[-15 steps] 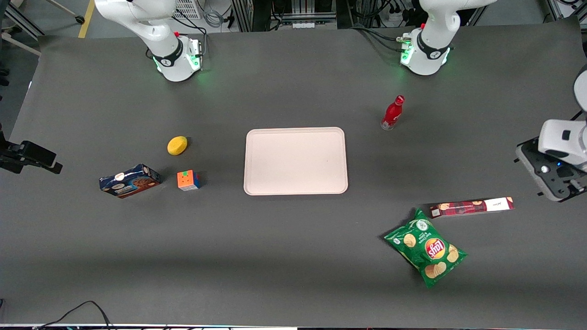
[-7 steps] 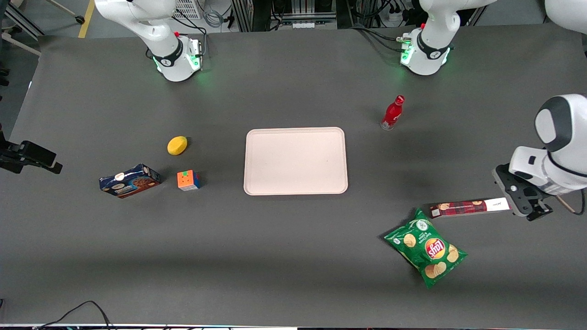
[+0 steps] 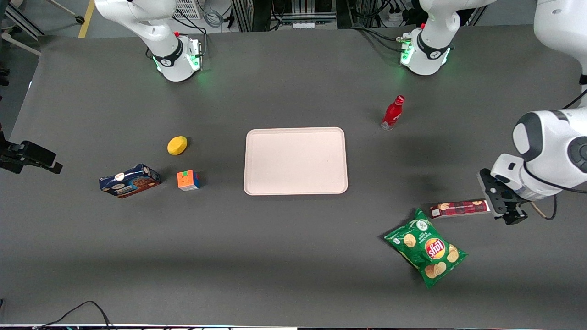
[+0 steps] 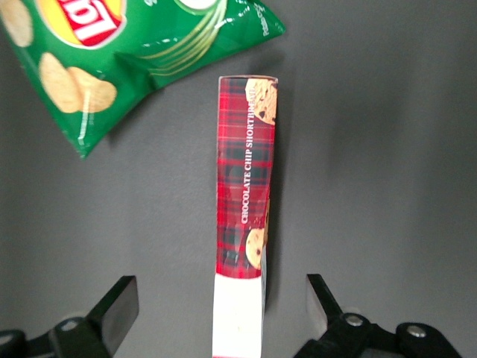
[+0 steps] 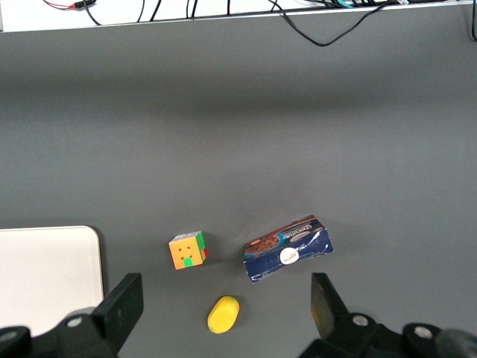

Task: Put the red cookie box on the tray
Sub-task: 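Move the open left gripper down over the red plaid cookie box, then close the left gripper on the cookie box's end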

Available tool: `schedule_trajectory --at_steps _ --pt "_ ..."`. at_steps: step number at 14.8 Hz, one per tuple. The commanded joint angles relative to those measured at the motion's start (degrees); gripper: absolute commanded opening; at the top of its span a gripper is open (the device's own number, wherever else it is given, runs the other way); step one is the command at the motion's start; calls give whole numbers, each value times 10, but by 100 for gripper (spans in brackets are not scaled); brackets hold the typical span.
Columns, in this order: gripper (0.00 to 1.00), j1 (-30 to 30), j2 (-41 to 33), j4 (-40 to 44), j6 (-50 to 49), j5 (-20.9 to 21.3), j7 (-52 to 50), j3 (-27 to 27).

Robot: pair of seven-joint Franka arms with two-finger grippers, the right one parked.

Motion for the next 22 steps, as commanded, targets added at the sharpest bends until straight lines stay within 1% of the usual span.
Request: schedule_trajectory --at_steps 1,4,9,19,20,21,22 --pt "100 6 23 -8 30 -8 19 0" --pt "100 7 36 -17 36 -8 28 0" --pt "100 7 60 -19 75 -8 78 0" --pt "100 17 95 -19 111 -9 99 0" --pt "97 17 95 -19 110 -9 102 0" --pt "88 16 95 -18 109 -9 109 0" --pt "75 17 95 -18 110 -9 111 0"
